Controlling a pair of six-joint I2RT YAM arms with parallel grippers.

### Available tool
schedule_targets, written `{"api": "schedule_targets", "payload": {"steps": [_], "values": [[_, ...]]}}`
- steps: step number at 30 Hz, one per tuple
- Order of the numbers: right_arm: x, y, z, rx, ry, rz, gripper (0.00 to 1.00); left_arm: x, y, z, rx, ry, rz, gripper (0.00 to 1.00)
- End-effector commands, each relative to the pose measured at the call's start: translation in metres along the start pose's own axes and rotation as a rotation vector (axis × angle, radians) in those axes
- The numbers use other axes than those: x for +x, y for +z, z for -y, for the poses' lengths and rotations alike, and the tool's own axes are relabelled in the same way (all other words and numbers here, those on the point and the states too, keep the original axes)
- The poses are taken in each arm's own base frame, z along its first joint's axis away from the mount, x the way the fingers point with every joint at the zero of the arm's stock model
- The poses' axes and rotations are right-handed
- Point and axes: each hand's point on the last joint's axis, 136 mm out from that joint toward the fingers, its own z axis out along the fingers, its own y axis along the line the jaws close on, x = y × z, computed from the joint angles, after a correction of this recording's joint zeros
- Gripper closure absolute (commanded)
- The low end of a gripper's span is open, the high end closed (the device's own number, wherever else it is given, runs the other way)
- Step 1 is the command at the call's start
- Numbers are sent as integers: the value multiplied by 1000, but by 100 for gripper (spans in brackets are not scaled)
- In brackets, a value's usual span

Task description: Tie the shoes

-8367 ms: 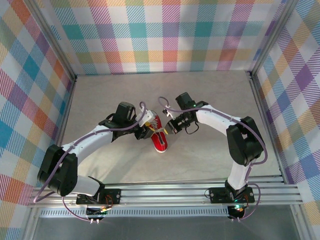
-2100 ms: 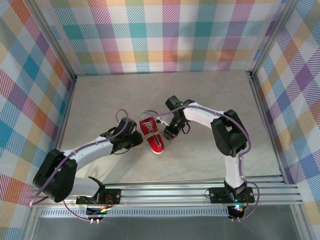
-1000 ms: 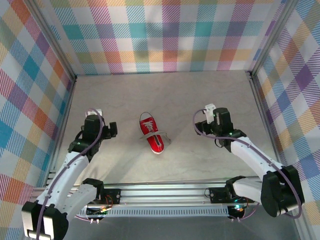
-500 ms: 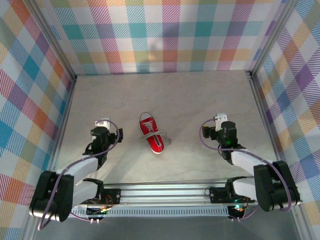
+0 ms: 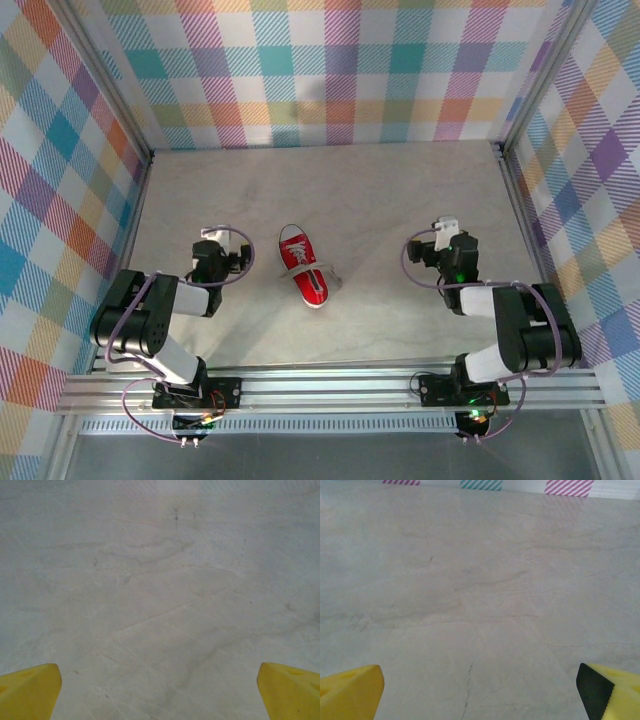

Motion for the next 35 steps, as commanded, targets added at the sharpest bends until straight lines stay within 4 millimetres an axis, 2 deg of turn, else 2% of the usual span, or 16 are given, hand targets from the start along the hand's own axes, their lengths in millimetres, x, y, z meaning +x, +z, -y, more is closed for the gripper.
{"api": "schedule_targets", "payload": {"steps": [1,5,35], "values": [[-10,11,4,-49,81,23,1,-23,6,-3,26,-43,54,0],[-11,15,13,-33,120,10,1,-23,6,-4,22,-49,49,0],[-10,15,13,-31,118,1,1,-23,7,-5,24,-53,50,0]]}}
